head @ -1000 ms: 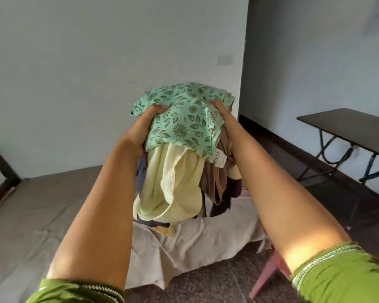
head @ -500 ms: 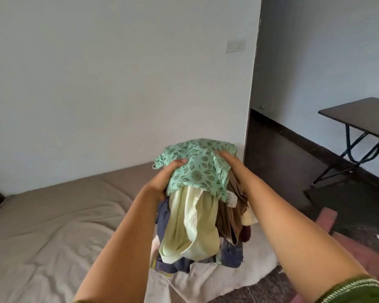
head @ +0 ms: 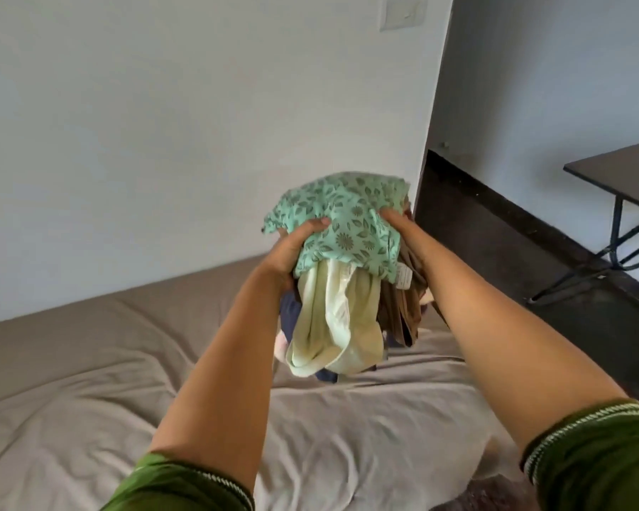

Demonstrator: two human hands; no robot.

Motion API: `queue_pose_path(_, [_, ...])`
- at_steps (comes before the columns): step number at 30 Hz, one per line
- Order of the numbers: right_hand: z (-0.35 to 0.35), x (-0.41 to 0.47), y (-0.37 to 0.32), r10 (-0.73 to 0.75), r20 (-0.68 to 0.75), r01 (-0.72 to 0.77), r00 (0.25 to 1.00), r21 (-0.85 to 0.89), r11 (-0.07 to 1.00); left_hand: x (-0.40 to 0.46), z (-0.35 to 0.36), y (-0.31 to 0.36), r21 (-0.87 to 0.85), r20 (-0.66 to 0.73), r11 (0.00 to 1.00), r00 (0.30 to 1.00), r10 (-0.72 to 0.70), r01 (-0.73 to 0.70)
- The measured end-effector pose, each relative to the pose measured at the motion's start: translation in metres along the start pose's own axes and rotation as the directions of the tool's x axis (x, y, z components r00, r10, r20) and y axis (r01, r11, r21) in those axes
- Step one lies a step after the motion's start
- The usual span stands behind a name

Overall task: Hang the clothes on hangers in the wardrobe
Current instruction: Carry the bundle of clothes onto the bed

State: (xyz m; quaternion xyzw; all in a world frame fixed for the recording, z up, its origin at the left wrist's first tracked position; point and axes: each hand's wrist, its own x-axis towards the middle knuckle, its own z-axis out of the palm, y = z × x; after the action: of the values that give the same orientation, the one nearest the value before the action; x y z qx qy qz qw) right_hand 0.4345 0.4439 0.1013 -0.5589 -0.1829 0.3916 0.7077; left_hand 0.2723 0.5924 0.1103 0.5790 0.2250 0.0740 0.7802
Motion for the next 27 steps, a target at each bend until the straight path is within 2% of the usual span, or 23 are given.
queue_pose_path(2, [-0.006,0.019,-0.003,-0.003,0.028,0.003,1.000,-0.029,1.000,0.016,-0.004,0.002,-0.010,0.013,1.000,0.999,0.029,-0.029])
queue_pose_path(4, [-0.013,0.032,0.005,0.008,0.044,-0.005,0.999,-0.069,0.998,0.033,-0.015,-0.015,-0.036,-0.036,0.999,0.999,0.019,-0.021])
queue_pose_path(6, [-0.023,0.044,0.033,0.050,0.001,-0.050,0.999,-0.145,0.988,0.048,-0.025,-0.054,-0.068,-0.112,0.997,0.993,-0.048,0.040])
queue_pose_path(9, [-0.054,0.055,0.116,0.217,-0.148,-0.253,0.965,-0.298,0.920,0.054,-0.029,-0.143,-0.068,-0.300,0.974,0.927,-0.226,0.215])
queue_pose_path(10, [-0.071,0.055,0.156,0.271,-0.223,-0.341,0.937,-0.398,0.852,0.054,-0.030,-0.186,-0.020,-0.370,0.963,0.892,-0.258,0.270])
queue_pose_path(11, [-0.080,0.048,0.189,0.353,-0.297,-0.460,0.887,-0.494,0.738,0.055,-0.032,-0.230,0.086,-0.426,0.936,0.862,-0.274,0.340])
queue_pose_path(12, [-0.094,0.048,0.230,0.402,-0.350,-0.533,0.846,-0.573,0.623,0.056,-0.035,-0.275,0.234,-0.443,0.870,0.845,-0.302,0.433])
queue_pose_path(14, [-0.103,0.034,0.296,0.432,-0.335,-0.519,0.838,-0.733,0.439,0.051,-0.028,-0.328,0.498,-0.356,0.686,0.846,-0.396,0.530])
queue_pose_path(16, [-0.089,0.010,0.328,0.446,-0.266,-0.427,0.855,-0.848,0.313,0.051,-0.024,-0.343,0.541,-0.272,0.644,0.837,-0.475,0.541])
queue_pose_path(18, [-0.075,-0.004,0.340,0.523,-0.239,-0.437,0.818,-0.850,0.294,0.051,-0.019,-0.333,0.562,-0.224,0.659,0.859,-0.460,0.499])
queue_pose_path(21, [-0.064,-0.008,0.339,0.541,-0.286,-0.514,0.791,-0.790,0.334,0.056,-0.022,-0.327,0.613,-0.245,0.641,0.883,-0.400,0.461])
queue_pose_path(24, [-0.058,-0.003,0.328,0.467,-0.335,-0.528,0.819,-0.759,0.382,0.055,-0.024,-0.317,0.629,-0.282,0.619,0.880,-0.381,0.470])
queue_pose_path(27, [-0.048,-0.004,0.307,0.344,-0.388,-0.497,0.855,-0.801,0.334,0.049,-0.023,-0.300,0.622,-0.283,0.651,0.900,-0.332,0.436])
